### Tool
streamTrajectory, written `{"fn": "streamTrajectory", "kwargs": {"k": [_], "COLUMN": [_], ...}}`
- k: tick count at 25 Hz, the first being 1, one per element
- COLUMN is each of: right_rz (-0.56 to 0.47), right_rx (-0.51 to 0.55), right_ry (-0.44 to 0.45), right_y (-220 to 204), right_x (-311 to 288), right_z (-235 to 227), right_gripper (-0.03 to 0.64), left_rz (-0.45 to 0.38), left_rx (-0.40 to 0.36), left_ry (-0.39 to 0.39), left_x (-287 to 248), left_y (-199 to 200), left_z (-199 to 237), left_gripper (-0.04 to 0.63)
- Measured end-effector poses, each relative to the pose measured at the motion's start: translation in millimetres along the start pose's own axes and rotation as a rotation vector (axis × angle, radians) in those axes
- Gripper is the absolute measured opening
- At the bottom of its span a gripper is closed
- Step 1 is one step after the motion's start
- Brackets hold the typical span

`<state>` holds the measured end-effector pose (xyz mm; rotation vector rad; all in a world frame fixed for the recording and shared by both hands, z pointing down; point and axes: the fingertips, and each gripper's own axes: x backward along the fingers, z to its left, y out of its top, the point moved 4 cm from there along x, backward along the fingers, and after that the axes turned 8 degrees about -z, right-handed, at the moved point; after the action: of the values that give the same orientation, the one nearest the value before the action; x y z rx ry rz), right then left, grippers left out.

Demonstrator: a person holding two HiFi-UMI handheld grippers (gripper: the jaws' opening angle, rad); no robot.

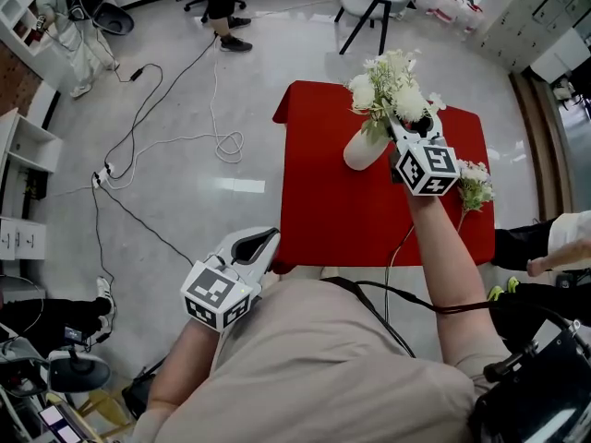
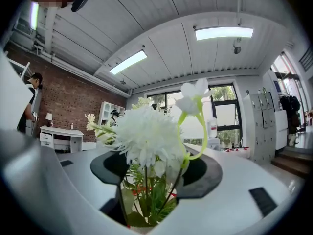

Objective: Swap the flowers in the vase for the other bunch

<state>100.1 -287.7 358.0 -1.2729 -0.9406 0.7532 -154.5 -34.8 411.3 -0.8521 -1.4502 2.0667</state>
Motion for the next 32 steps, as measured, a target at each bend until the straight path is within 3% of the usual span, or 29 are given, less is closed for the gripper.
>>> {"fn": "streamTrajectory", "kwargs": {"k": [16,22,32], "right_rz": [0.126,0.203,0.21], "right_rx": [0.031,0.054,0.054], "right_ry": [0.052,0.047,0.023], "right_y": [-15,-20,-20], "right_x": [-9,-14,-6], "right_z": [13,12,12], "right_gripper": [0.452,0.463,0.464], "left_rz": [0.005,-0.006,-0.003], "left_rx": [0.006,0.013,0.017], "left_ry": [-0.037,-0.04,-0.057], "left_x": [6,8,11], "left_y": [-1,-2,-1], "left_z": [5,9,15], "left_gripper": [0.008,0.008,0.008]}}
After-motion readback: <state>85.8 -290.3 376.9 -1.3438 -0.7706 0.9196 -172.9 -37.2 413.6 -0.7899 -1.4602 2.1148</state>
